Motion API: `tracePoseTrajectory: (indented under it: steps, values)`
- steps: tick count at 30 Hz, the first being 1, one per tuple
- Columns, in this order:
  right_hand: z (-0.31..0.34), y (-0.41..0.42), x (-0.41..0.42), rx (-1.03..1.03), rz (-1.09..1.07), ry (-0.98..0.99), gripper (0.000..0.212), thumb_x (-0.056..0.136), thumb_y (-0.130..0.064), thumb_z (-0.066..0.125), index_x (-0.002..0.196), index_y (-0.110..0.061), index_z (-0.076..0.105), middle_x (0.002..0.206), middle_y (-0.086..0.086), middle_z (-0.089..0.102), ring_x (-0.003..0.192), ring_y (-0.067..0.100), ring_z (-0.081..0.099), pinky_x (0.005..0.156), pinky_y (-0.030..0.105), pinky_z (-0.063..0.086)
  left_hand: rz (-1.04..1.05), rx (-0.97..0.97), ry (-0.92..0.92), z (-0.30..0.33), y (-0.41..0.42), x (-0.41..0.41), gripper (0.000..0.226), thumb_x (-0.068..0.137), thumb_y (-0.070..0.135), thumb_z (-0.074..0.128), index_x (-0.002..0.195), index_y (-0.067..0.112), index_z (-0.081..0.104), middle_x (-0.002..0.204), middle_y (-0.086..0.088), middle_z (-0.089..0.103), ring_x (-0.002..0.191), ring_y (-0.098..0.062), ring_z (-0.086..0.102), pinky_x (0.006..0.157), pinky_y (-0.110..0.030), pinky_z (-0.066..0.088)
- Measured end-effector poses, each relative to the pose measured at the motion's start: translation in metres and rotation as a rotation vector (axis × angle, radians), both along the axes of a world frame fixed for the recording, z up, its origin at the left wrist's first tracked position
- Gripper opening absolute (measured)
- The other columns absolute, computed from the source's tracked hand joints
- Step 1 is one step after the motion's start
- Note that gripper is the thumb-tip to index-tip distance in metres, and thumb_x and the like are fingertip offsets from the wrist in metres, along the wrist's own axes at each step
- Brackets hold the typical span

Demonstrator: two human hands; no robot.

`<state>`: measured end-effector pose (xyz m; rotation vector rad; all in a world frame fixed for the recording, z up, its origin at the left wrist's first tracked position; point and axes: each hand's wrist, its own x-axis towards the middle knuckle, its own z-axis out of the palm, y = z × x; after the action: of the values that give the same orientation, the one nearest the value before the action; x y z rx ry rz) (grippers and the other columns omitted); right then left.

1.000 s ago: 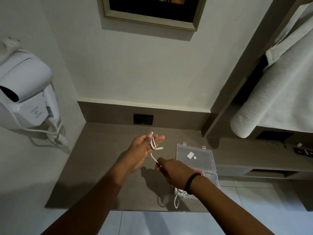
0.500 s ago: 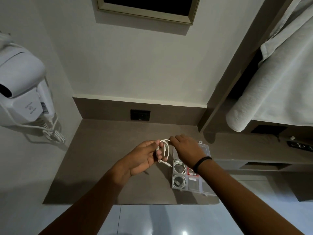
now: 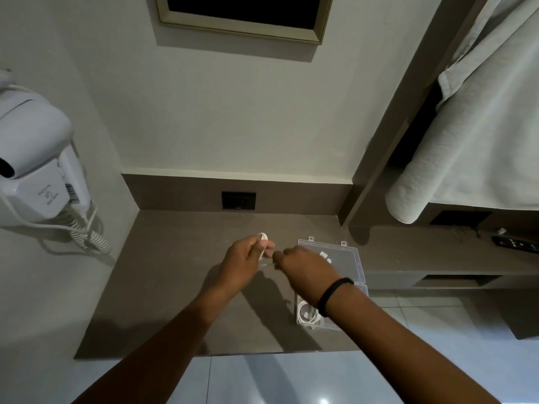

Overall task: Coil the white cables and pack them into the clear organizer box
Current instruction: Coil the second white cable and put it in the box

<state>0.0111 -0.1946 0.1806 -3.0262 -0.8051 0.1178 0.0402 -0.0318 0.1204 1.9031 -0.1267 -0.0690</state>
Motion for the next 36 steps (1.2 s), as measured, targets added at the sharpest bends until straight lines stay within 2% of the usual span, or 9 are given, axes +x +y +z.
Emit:
tracePoseTrajectory:
  steps: [2,6,11,14,17,20,23,29,36]
  values:
    - [0.018,-0.01,0.01,-0.017,0.015,-0.097,0.019,0.095,-0.013,0.058,0.115,-0.014,0.06,0.101,0.009,0.065,0.096,0.026,0.058,0.08,0.038,0.054,-0.133,-0.061,0.123,0.001,-0.005,-0.007,0.038,0.107,0.035,0.044,0.081,0.032,0.072,0.077,-0.001,0.073,0.077,-0.012,0.069,0.081,-0.035,0.052]
    - [0.013,-0.041,0.027,0.023,-0.09,-0.325,0.019,0.088,-0.034,0.068,0.093,-0.016,0.072,0.086,0.005,0.065,0.082,0.024,0.055,0.067,0.038,0.051,-0.372,-0.594,0.493,0.008,-0.017,-0.022,0.033,0.102,0.039,0.052,0.095,0.014,0.074,0.067,-0.004,0.053,0.066,-0.016,0.059,0.092,-0.041,0.054]
    - [-0.026,-0.05,0.007,0.814,-0.406,0.03,0.016,0.095,-0.016,0.061,0.087,-0.016,0.075,0.078,-0.007,0.072,0.071,0.009,0.065,0.067,0.026,0.051,-0.377,-1.018,0.559,0.017,-0.035,-0.03,0.024,0.103,0.019,0.048,0.093,0.007,0.066,0.072,-0.004,0.056,0.07,-0.015,0.058,0.086,-0.035,0.058]
    - [-0.042,-0.052,-0.012,1.185,-0.561,0.293,0.015,0.095,-0.013,0.062,0.093,-0.015,0.077,0.085,0.004,0.077,0.081,0.018,0.072,0.077,0.035,0.058,-0.268,-1.118,0.595,0.014,-0.049,-0.033,0.022,0.102,0.016,0.047,0.092,0.005,0.063,0.075,-0.006,0.058,0.074,-0.016,0.061,0.089,-0.037,0.06]
    - [-0.043,-0.055,-0.028,1.512,-0.695,0.546,0.021,0.099,-0.014,0.056,0.101,-0.004,0.074,0.097,0.021,0.074,0.087,0.026,0.068,0.081,0.038,0.055,-0.177,-1.103,0.584,0.007,-0.06,-0.034,0.022,0.103,0.018,0.047,0.094,0.004,0.061,0.078,-0.007,0.058,0.076,-0.016,0.061,0.088,-0.035,0.06]
    - [-0.041,-0.068,-0.039,1.718,-0.703,0.756,0.032,0.102,-0.023,0.05,0.116,0.001,0.068,0.109,0.02,0.072,0.098,0.026,0.069,0.087,0.034,0.055,-0.103,-1.065,0.588,-0.006,-0.073,-0.034,0.023,0.103,0.02,0.048,0.104,0.002,0.061,0.08,-0.007,0.056,0.077,-0.016,0.058,0.082,-0.03,0.059]
    - [-0.052,-0.083,-0.049,1.54,-0.637,0.728,0.031,0.091,-0.014,0.069,0.12,-0.006,0.065,0.113,0.016,0.073,0.107,0.028,0.069,0.098,0.039,0.054,-0.083,-0.947,0.568,-0.017,-0.091,-0.041,0.025,0.105,0.021,0.047,0.104,0.0,0.06,0.081,-0.009,0.056,0.073,-0.017,0.056,0.074,-0.029,0.056]
    - [-0.083,-0.117,-0.064,1.462,-0.831,0.521,0.022,0.087,-0.004,0.072,0.109,-0.003,0.068,0.096,0.019,0.075,0.094,0.036,0.071,0.084,0.038,0.06,-0.068,-0.363,0.456,-0.053,-0.121,-0.056,0.025,0.102,0.032,0.056,0.11,0.016,0.074,0.098,-0.003,0.08,0.088,-0.017,0.076,0.079,-0.031,0.061]
    - [-0.141,-0.154,-0.077,1.253,-1.105,0.374,0.015,0.081,-0.014,0.08,0.092,-0.012,0.071,0.078,0.011,0.076,0.077,0.029,0.074,0.075,0.043,0.061,0.02,-0.235,0.545,-0.099,-0.155,-0.059,0.016,0.087,0.014,0.078,0.101,0.006,0.078,0.096,-0.013,0.08,0.081,-0.022,0.077,0.075,-0.036,0.065]
